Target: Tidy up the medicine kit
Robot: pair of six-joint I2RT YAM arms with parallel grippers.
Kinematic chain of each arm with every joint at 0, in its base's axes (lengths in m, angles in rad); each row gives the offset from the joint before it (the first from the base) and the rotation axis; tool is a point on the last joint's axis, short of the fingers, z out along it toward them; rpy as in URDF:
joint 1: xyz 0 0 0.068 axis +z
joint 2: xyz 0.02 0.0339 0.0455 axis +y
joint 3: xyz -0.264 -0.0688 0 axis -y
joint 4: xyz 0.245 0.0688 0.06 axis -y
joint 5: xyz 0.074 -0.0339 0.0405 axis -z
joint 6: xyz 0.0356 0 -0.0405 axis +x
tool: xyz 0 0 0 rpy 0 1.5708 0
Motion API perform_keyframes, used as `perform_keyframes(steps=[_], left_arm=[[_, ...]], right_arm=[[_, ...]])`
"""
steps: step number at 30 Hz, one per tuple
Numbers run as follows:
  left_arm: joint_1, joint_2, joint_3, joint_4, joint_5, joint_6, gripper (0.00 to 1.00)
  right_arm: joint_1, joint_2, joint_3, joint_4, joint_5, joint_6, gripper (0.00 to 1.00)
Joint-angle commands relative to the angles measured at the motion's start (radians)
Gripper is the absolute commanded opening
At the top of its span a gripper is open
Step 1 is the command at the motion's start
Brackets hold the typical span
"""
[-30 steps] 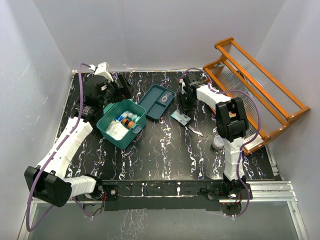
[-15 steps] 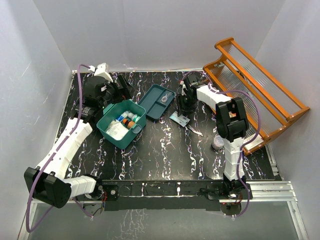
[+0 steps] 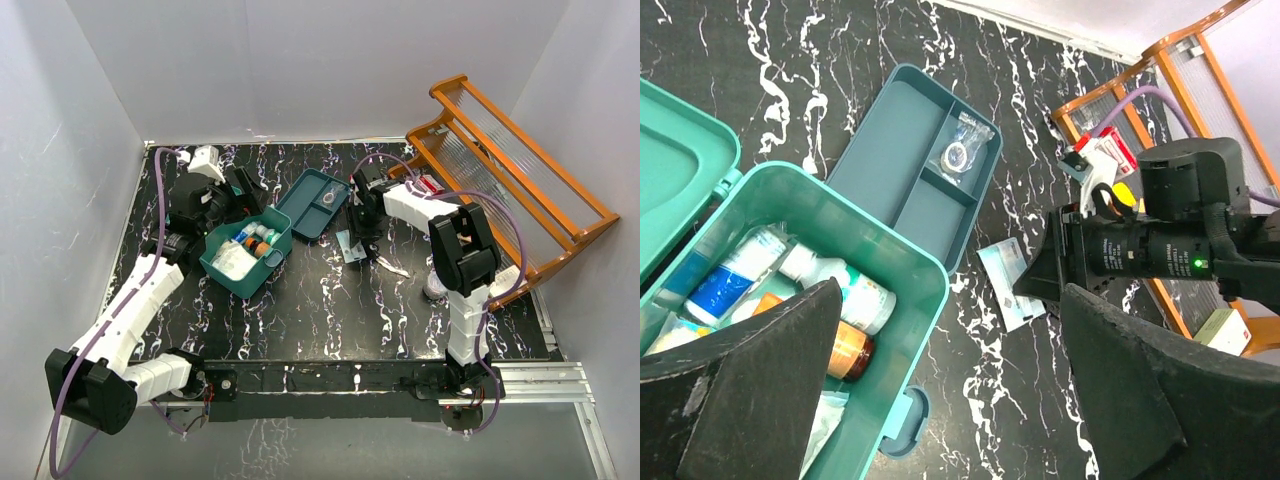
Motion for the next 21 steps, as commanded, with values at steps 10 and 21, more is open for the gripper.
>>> perform_keyframes(steps=[10, 21], left_arm=[[0.003, -0.027, -0.025, 0.003, -0.015, 0.044, 0.88], [0.003, -0.061, -0.002, -0.054, -0.040, 0.166, 0.87]], right_arm=[[0.057, 0.031, -0.042, 0.039, 0.221, 0.152, 0.27], [0.079, -0.061, -0.142, 0.195, 0.262, 0.241, 0.00]])
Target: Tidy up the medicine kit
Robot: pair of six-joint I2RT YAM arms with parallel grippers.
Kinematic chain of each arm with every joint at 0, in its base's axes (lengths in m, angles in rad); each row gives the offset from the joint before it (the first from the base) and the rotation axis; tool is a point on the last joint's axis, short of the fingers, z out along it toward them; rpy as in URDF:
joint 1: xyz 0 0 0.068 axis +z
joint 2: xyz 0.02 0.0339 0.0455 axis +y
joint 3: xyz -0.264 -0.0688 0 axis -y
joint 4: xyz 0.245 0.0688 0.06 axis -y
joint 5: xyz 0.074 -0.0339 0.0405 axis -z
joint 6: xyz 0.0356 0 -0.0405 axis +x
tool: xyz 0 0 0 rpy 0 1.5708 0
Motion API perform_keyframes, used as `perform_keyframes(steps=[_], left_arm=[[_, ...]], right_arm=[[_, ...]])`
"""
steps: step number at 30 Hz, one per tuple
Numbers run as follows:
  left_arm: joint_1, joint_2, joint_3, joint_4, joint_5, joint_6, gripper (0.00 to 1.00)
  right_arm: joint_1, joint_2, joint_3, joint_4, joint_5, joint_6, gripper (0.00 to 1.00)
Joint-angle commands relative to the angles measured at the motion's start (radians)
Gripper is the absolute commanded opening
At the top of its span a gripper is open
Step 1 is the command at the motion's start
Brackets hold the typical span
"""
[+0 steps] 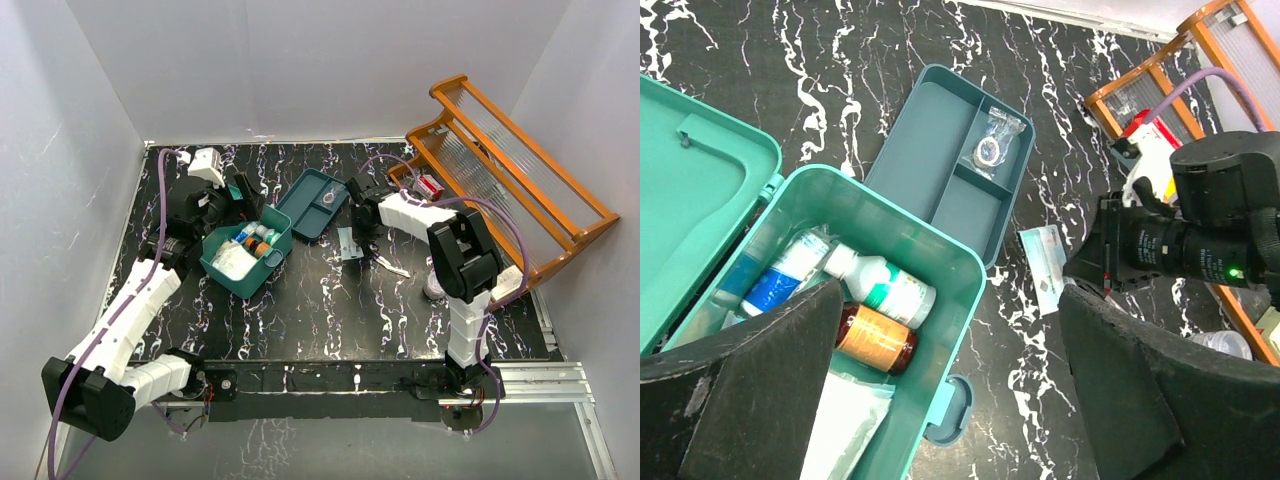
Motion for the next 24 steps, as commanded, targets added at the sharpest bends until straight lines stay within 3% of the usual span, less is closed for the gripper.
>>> perform_keyframes(steps=[1, 16, 24], left_arm=[[0.002, -0.030, 0.026, -0.037, -0.018, 0.061, 0.87], [0.003, -0.083, -0.003, -0.013, -0.061, 0.048, 0.88], [0.003, -0.096, -0.009, -0.018, -0.086, 0.033, 0.88]], right_arm=[[0.006, -0.027, -0.069, 0.133, -0.010, 0.082, 0.00], [0.006, -0.343, -0.216, 0.356, -0.024, 0.268, 0.00], [0.006, -0.365, -0.185, 0.427, -0.062, 0.325, 0.00]])
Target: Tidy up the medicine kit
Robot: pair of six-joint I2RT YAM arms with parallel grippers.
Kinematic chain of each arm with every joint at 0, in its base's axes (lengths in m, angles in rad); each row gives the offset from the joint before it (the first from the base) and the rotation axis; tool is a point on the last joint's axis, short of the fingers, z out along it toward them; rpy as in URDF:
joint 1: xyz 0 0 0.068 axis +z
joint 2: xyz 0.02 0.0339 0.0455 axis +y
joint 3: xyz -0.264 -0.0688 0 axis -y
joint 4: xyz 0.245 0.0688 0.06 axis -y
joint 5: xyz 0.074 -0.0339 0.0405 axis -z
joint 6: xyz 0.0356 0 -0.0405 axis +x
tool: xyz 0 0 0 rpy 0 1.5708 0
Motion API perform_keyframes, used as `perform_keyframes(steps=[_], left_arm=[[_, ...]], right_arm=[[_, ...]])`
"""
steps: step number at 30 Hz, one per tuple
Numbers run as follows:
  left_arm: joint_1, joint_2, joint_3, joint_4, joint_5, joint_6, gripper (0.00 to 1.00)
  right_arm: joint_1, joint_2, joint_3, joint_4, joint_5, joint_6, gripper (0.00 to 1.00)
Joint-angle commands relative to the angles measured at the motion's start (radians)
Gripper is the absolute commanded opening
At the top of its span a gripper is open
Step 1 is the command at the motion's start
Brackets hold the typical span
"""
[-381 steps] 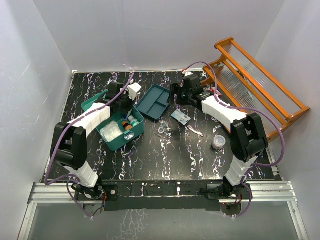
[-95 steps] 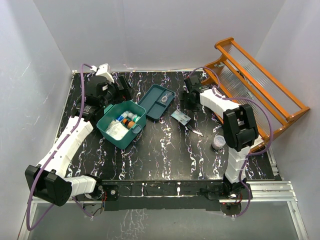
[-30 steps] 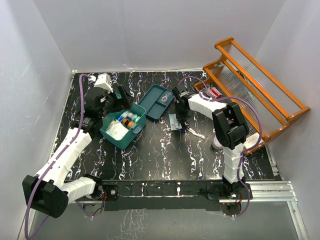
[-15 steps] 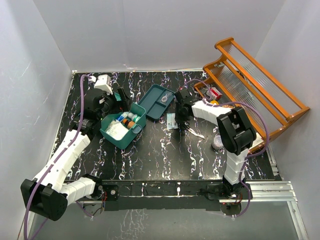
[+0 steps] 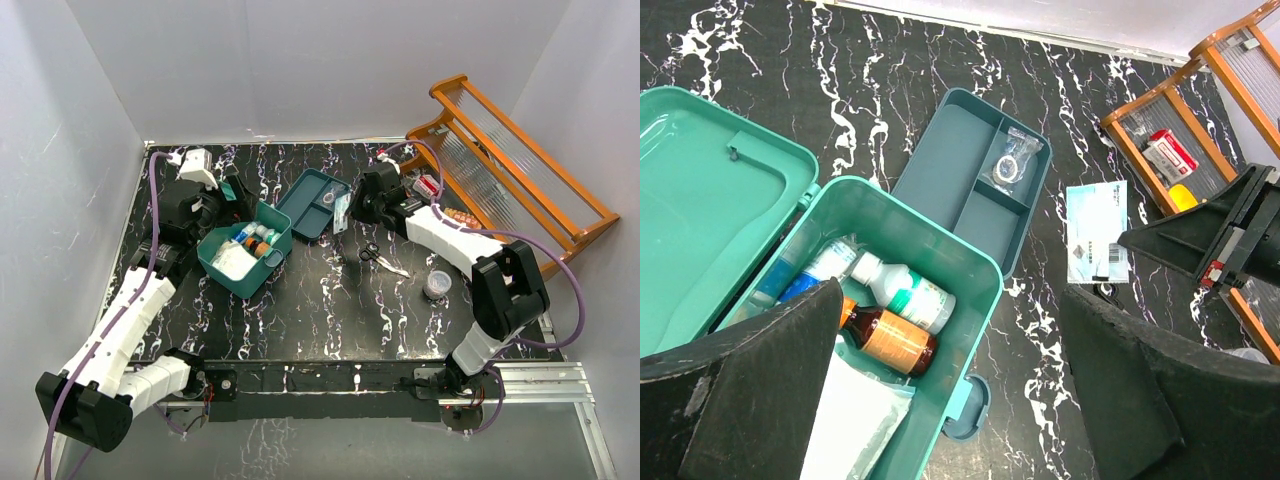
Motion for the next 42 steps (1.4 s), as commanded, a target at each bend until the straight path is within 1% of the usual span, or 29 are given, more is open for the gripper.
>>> perform_keyframes(steps=[1, 4, 7, 13, 17, 24, 29, 37, 40, 42], left_arm=[[0.003, -0.031, -0.010, 0.011, -0.026, -0.011, 0.88], [0.003, -0.032, -0.011, 0.014, -0.030, -0.015, 0.88], [0.003, -0.034, -0.012, 0.016, -0.033, -0.019, 0.88], [0.002, -0.042, -0.007, 0.008, -0.040, -0.022, 0.88], [0.003, -0.047, 0.000, -0.006, -0.041, -0.019, 0.88], [0.003, -0.052, 0.001, -0.027, -0.036, -0.017, 0.88], [0.003, -0.058, -0.009, -0.023, -0.032, -0.020, 0.88], [0.003, -0.061, -0.023, -0.018, -0.034, -0.019, 0.88], [0.003, -0.063, -0.029, -0.012, -0.036, -0.019, 0.88], [0.003, -0.064, -0.031, -0.010, -0.037, -0.019, 0.88]], right_arm=[[0.004, -0.004, 0.040, 0.093, -0.022, 0.059, 0.00], [0.009, 0.018, 0.062, 0.125, -0.036, 0.115, 0.00], [0.028, 0.050, 0.091, 0.153, -0.019, 0.177, 0.00], [0.094, 0.156, 0.155, 0.161, 0.149, 0.288, 0.00], [0.119, 0.236, 0.200, 0.115, 0.246, 0.376, 0.00], [0.136, 0.332, 0.232, 0.098, 0.275, 0.497, 0.00], [0.138, 0.368, 0.236, 0.080, 0.280, 0.518, 0.00], [0.138, 0.361, 0.237, -0.029, 0.304, 0.538, 0.00], [0.139, 0.354, 0.232, -0.019, 0.268, 0.512, 0.00], [0.136, 0.362, 0.244, 0.021, 0.201, 0.454, 0.00]])
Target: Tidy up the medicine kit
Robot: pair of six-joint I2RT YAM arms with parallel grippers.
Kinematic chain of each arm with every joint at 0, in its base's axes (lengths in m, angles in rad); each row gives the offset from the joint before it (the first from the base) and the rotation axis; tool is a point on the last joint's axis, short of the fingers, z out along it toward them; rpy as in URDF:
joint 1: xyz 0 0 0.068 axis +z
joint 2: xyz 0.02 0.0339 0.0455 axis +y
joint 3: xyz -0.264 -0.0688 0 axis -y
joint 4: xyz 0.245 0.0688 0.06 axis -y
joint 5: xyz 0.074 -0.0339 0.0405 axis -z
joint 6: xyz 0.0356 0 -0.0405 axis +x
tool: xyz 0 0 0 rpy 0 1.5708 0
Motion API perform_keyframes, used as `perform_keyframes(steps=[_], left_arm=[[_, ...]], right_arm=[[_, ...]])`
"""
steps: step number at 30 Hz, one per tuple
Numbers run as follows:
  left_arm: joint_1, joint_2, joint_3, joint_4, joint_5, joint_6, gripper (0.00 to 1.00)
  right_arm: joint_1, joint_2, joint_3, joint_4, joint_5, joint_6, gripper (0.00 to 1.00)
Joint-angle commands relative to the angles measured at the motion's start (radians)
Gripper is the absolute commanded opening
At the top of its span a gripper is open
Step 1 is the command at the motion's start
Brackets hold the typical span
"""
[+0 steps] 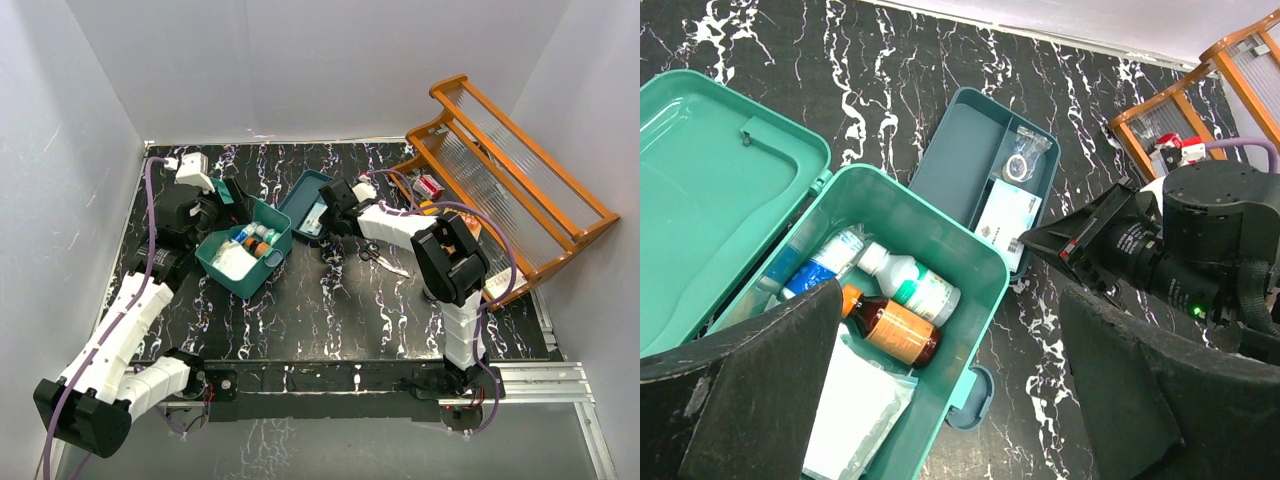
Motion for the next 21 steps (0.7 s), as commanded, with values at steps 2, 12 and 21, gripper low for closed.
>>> perform_keyframes(steps=[2, 12, 21], left_arm=[[0.003, -0.033, -0.015, 0.012, -0.012, 0.005, 0.88], [0.002, -0.052, -0.016, -0.004, -0.032, 0.023, 0.88], [0.003, -0.053, -0.017, 0.001, -0.033, 0.025, 0.89]], right_arm=[[-0.002, 0.007, 0.076, 0.025, -0.107, -0.087, 0.06], [-0.008, -0.043, 0.125, -0.057, -0.045, -0.191, 0.39], [-0.017, -0.019, 0.177, -0.147, 0.017, -0.312, 0.56]])
